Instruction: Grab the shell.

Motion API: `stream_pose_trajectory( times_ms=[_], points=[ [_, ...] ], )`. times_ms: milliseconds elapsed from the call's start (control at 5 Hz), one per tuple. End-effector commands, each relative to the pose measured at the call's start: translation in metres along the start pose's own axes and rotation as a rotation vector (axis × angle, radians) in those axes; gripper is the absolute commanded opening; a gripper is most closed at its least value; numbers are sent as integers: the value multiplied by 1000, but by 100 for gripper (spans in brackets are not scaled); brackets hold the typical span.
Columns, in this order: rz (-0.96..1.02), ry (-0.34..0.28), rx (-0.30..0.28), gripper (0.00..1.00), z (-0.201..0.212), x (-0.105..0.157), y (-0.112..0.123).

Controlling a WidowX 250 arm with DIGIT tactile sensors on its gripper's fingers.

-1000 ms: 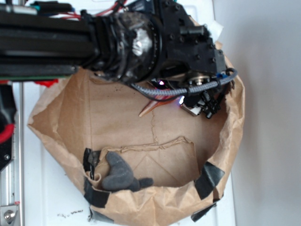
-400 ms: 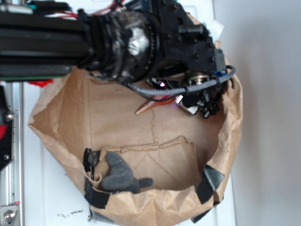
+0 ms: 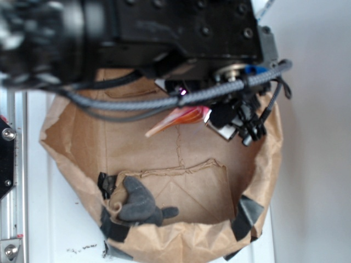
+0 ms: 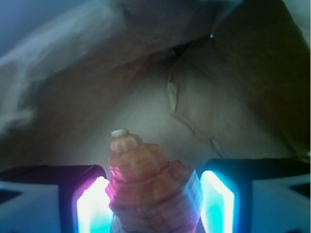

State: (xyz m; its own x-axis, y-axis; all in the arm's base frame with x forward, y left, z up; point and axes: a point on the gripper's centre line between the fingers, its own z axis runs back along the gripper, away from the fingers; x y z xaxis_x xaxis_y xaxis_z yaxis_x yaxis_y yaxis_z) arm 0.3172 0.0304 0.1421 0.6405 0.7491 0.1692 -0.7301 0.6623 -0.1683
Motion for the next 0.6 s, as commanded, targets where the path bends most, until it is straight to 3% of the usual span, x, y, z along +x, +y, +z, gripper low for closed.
stream_pose_trajectory(
  times_ms=[0,200,400],
  points=[
    [-85,-127,-140,0,77,-28,10],
    [-108,-156,-166,0,88,-36,15],
    [-169,-229,-146,0,86,-39,16]
  ],
)
